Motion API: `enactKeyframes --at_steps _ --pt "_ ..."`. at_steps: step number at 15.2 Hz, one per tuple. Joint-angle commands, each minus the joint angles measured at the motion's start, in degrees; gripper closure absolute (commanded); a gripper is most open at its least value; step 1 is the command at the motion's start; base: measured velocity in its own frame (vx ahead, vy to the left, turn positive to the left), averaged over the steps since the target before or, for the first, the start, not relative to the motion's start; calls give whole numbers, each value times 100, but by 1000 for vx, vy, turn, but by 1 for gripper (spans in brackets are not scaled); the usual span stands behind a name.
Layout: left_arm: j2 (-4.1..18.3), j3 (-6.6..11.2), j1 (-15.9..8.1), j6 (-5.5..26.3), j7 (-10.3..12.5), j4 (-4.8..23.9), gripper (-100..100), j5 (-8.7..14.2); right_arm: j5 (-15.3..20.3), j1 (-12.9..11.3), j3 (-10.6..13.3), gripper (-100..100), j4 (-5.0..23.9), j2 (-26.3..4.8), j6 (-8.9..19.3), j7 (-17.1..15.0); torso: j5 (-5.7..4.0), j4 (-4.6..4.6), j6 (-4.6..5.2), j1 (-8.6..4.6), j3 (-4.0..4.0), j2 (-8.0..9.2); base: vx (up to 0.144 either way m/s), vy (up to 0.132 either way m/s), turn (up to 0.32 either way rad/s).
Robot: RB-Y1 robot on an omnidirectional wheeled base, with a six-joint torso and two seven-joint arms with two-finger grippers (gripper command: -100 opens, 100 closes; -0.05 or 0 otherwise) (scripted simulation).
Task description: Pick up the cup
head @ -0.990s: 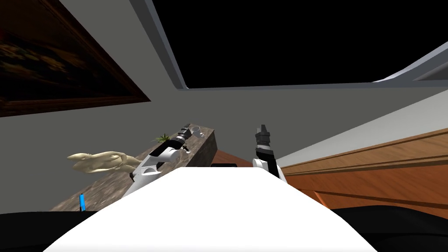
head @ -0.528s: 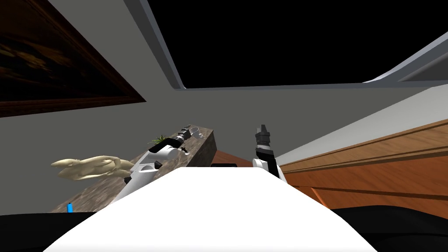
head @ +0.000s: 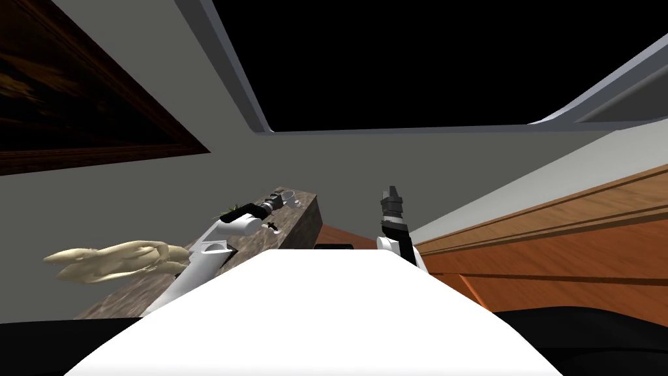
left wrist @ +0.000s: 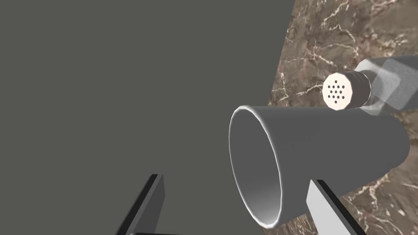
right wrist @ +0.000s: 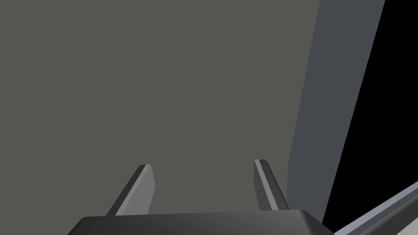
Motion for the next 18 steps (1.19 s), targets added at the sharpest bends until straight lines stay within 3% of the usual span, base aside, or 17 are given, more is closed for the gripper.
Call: enactKeyframes --at_steps 1,2,5,6,9,10,13,14,17,18 --pt "22 4 -38 234 -1 36 -100 28 0 0 0 0 0 0 0 0 0 0 0 0 0 0 6 8 6" --pt "180 82 -127 386 3 140 -100 256 0 0 0 0 0 0 0 0 0 0 -1 -1 1 1 10 8 -86" --pt "180 82 -127 691 3 140 -100 256 0 0 0 0 0 0 0 0 0 0 0 0 0 -1 10 12 -46" --pt "333 160 -216 836 6 243 -100 483 0 0 0 0 0 0 0 0 0 0 -1 -2 0 1 12 7 -88" --pt "333 160 -216 1145 6 243 -100 483 0 0 0 0 0 0 0 0 0 0 0 -1 -1 -2 13 11 -46" --pt "483 238 -304 1302 9 345 -100 708 0 0 0 0 0 0 0 0 0 0 0 -2 0 0 11 9 -76" --pt "483 238 -304 1596 9 345 -100 708 0 0 0 0 0 0 0 0 0 0 0 -1 -1 -1 11 12 -50" --pt "627 315 -392 1773 13 446 -100 931 0 0 0 0 0 0 0 0 0 0 -1 -2 0 0 13 11 -68" --pt "627 315 -392 2042 13 446 -100 931 0 0 0 0 0 0 0 0 0 0 0 -1 -1 -2 13 12 -50" --pt "767 391 -479 2224 16 544 -100 1150 0 0 0 0 0 0 0 0 0 0 -1 -2 0 0 10 10 -73"
